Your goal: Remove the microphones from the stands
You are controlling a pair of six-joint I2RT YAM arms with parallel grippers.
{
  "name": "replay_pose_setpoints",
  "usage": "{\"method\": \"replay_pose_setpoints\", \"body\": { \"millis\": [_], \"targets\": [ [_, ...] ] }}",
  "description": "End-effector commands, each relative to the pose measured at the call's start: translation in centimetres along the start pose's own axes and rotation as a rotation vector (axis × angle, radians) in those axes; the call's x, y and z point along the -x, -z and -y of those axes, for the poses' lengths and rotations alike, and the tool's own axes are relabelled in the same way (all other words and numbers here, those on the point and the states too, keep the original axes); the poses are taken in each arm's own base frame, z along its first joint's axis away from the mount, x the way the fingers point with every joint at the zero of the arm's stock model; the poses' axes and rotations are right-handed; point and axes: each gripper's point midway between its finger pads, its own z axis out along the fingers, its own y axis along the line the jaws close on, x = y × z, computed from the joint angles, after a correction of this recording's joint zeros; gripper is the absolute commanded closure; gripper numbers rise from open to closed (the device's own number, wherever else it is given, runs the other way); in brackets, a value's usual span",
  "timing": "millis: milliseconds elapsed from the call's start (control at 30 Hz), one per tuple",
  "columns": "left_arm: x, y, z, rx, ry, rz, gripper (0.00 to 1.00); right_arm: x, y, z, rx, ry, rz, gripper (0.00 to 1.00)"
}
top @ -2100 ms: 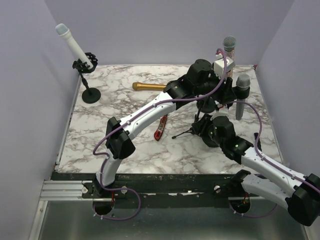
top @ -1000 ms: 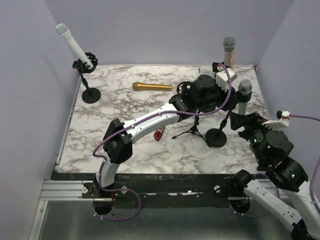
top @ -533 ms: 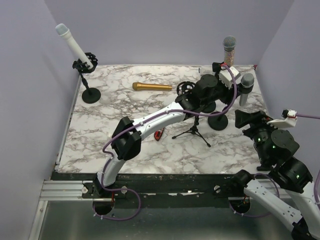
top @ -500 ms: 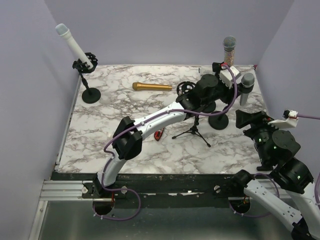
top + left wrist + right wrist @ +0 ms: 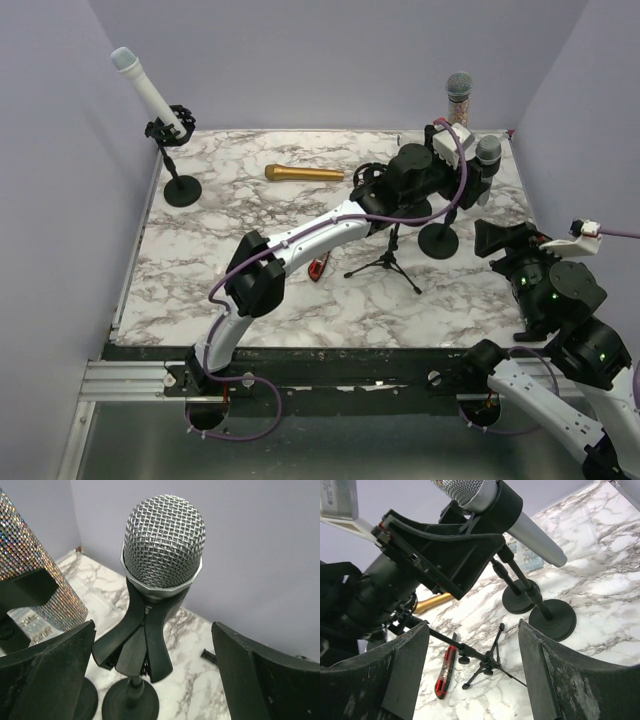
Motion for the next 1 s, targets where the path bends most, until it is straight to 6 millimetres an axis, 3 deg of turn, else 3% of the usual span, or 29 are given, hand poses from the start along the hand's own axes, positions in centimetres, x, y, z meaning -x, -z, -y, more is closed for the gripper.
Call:
{"method": "replay_pose_setpoints", "body": {
  "millis": [0,100,300,433,567,767,900,967],
  "targets": [
    [5.9,3.6,1.9,-0.045,0.075,0.010,0.01,-0.4,-0.2,-0.5,0.014,0.052,-0.035,0.27],
    [7.1,5.8,2.9,-0.079,0.117,-0.043,0.01,-2.9,-0.6,-1.4,0.067,0.067,-0.112,0.27],
    [10.2,11.2,4.7,-0.121,0.187,-0.117,0.01,-11.1,-1.4,-2.3,0.150,0.055,-0.346,0.27],
    [10.3,14.5,4.6,-0.090,0.208,-0.167,0.01,-14.5,-1.9,-3.6,0.207,0.027,-0.445,0.27],
    [8.4,18.4,3.5,-0.039,0.243,-0.214,0.02,-14.7,-2.6,-6.0,0.255,-0.095,-0.455,0.26],
    [5.2,24.5,0.6,0.131,0.202,-0.229,0.01,-12.4,-3.2,-10.1,0.351,-0.348,-0.402,0.20],
    [4.5,28.7,-0.3,0.196,0.205,-0.190,0.01,-11.1,-4.0,-10.5,0.323,-0.397,-0.361,0.10],
    [3.8,30.2,-0.5,0.214,0.220,-0.168,0.01,-11.3,-4.9,-10.2,0.273,-0.420,-0.356,0.10]
  ]
}}
